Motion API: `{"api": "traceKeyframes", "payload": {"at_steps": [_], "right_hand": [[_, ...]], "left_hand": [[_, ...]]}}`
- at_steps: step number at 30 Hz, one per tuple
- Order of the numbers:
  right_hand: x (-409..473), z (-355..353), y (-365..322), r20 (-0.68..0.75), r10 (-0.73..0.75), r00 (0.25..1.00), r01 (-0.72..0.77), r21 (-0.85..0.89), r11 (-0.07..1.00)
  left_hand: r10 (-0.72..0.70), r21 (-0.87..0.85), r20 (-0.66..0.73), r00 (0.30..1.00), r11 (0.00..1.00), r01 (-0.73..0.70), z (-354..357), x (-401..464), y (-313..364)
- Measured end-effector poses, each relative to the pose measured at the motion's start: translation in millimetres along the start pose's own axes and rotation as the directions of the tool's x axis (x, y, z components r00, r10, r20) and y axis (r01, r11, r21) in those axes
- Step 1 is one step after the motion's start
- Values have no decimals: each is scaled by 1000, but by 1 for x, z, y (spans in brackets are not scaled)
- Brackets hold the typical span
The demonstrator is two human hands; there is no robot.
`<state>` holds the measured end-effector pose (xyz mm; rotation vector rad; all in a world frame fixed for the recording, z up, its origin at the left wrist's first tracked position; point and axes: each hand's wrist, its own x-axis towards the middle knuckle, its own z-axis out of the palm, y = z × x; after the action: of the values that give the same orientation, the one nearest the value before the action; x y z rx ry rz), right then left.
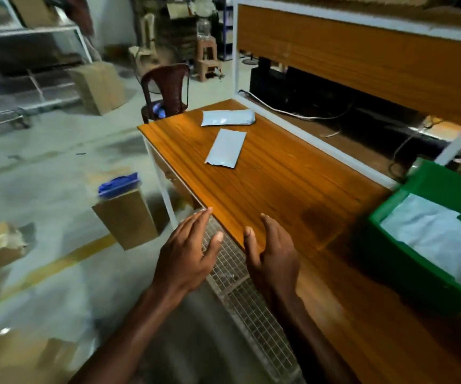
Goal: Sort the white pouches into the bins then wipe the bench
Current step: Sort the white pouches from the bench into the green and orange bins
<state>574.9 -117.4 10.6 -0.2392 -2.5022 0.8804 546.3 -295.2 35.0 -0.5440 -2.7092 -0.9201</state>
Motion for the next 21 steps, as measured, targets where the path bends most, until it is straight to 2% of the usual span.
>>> {"api": "traceKeyframes", "payload": {"at_steps": [3,8,17,21], "right_hand": [[40,38,-24,5,20,1000,-20,43,999],[106,88,-44,-30,11,999,-11,20,1000],[242,188,-28,-76,30,997,-27,28,999],[298,218,-20,-69,111,991,-113,-16,994]], "left_hand": [[-9,8,1,1000,1000,9,-15,34,-34],[1,10,36,999,1000,-2,-19,102,-83],[39,39,118,992,998,-44,8,267,-172],[57,69,170,984,995,-69,15,340,-200]]}}
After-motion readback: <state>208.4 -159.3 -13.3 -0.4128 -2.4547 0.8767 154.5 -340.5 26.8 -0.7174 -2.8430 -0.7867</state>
